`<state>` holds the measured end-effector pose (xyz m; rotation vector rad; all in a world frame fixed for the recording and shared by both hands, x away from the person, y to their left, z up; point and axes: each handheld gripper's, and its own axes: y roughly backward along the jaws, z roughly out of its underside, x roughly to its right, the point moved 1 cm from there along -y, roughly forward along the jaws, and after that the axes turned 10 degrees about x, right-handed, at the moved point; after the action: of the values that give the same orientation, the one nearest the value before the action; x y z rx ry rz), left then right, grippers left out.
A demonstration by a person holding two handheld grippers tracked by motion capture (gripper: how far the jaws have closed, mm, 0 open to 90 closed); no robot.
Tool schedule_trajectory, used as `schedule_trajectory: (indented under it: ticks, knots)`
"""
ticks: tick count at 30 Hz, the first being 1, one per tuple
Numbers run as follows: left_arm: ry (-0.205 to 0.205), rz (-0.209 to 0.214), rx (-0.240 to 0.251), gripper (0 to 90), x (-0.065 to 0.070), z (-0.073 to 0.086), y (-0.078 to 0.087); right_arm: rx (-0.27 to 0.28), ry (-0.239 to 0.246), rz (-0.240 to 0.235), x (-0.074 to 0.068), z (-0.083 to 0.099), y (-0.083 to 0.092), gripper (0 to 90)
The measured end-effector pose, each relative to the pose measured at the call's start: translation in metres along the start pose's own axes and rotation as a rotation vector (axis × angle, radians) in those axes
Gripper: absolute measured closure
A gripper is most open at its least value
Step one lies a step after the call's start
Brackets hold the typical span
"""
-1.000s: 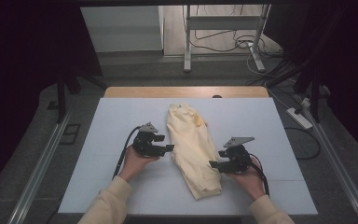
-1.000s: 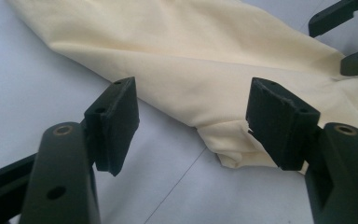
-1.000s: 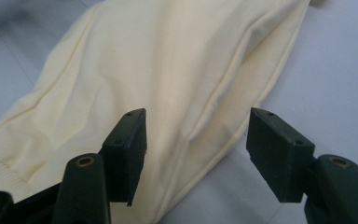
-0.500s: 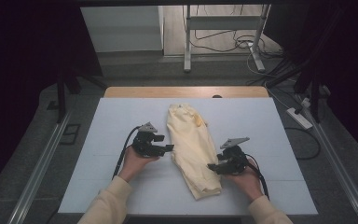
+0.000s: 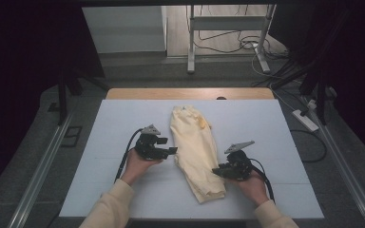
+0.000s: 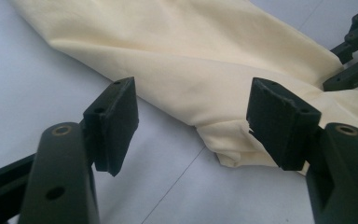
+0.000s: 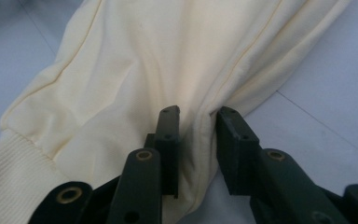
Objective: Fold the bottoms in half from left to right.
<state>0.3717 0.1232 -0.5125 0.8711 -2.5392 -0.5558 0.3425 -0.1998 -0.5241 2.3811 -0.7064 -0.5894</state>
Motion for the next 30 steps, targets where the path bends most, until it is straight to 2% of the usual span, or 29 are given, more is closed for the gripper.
schedule_trajectory:
  ticks: [7, 10, 16, 30]
  knots:
    - [0.000, 0.000, 0.000, 33.3, 0.000, 0.000, 0.000, 0.004, 0.034, -0.001, -0.006, 0.000, 0.000, 78.2]
    - [0.000, 0.000, 0.001, 33.3, -0.001, 0.000, 0.000, 0.010, 0.022, -0.033, -0.009, 0.001, -0.001, 79.3]
    - [0.006, -0.003, 0.006, 33.3, -0.002, 0.000, 0.002, 0.004, 0.037, -0.061, -0.017, 0.002, -0.004, 79.7]
    - [0.004, 0.005, 0.005, 32.8, -0.001, 0.000, 0.002, -0.003, 0.058, -0.095, -0.027, 0.004, -0.007, 79.9]
